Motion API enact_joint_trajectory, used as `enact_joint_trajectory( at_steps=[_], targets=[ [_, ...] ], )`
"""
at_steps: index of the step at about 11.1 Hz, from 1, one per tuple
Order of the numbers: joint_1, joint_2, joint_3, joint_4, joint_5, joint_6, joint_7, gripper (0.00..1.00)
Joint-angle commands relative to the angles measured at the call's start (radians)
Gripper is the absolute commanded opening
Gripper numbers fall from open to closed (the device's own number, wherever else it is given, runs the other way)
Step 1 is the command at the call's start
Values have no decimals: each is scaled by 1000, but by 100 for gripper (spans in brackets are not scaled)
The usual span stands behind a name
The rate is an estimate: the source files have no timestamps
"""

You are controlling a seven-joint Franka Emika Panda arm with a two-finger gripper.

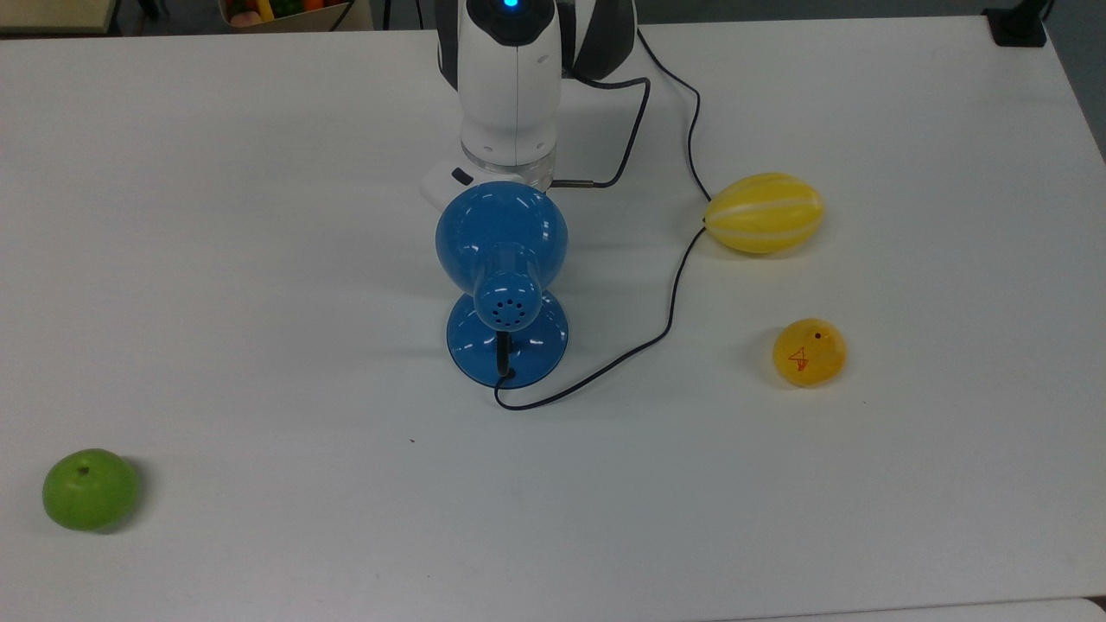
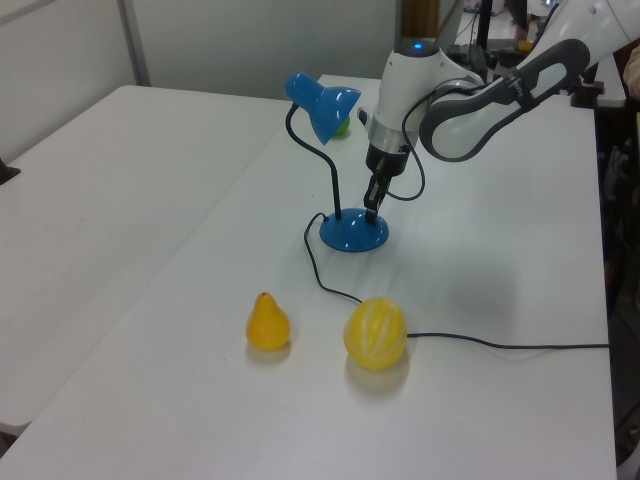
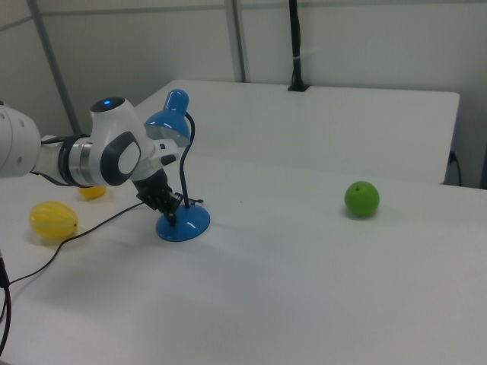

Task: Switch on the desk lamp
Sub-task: 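Press down on the lamp base switch with the gripper fingers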

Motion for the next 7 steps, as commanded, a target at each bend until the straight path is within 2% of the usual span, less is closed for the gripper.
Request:
enact_joint_trajectory(
  at_steps=[1,7],
  targets=[
    [4,5,-6,-2,-22,26,21,0],
    [-1,11,-6,-2,-25,66,20,0]
  ],
)
